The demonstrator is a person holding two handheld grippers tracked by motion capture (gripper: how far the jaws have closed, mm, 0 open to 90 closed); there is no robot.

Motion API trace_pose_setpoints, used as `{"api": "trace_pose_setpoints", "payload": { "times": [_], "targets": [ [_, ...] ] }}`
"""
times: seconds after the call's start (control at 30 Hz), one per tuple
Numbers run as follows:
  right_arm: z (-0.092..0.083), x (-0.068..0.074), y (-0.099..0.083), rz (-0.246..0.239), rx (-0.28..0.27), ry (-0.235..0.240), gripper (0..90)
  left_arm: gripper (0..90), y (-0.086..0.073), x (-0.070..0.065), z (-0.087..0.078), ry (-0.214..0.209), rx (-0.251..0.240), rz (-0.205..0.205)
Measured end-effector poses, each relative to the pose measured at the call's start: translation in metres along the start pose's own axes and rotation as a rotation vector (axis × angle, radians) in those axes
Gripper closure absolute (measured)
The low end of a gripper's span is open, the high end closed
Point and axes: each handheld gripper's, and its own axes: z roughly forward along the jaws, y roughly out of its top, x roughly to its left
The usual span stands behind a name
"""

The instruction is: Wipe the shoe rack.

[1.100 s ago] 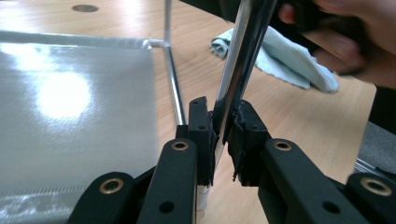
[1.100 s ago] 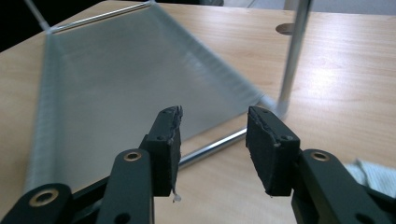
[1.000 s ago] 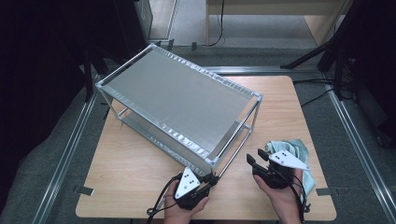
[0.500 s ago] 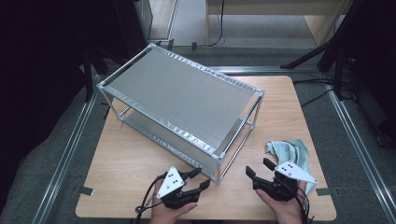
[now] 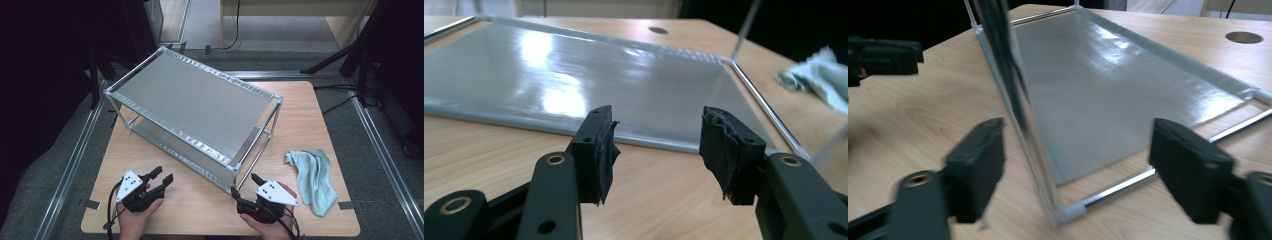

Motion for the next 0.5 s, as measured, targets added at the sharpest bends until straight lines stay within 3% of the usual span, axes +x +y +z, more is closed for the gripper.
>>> {"api": "trace_pose_setpoints", "payload": {
  "times": [0.07, 0.13, 0.27, 0.5],
  "targets": [
    [0.008, 0.002, 0.000, 0.008, -0.001, -0.016, 43.2, 47.0, 0.001, 0.006, 0.000, -0.004, -0.005, -0.031],
    [0.010, 0.003, -0.001, 0.013, -0.020, -0.001, 61.6, 47.2, 0.002, 0.011, 0.000, 0.007, -0.001, -0.027],
    [0.007, -0.001, -0.003, 0.019, -0.027, -0.012, 77.6, 47.2, 0.002, 0.018, 0.000, 0.027, 0.009, -0.030],
    [-0.009, -0.019, -0.007, 0.026, -0.020, -0.027, 78.9, 47.1, 0.002, 0.028, -0.002, 0.080, 0.022, -0.038]
  ]
}}
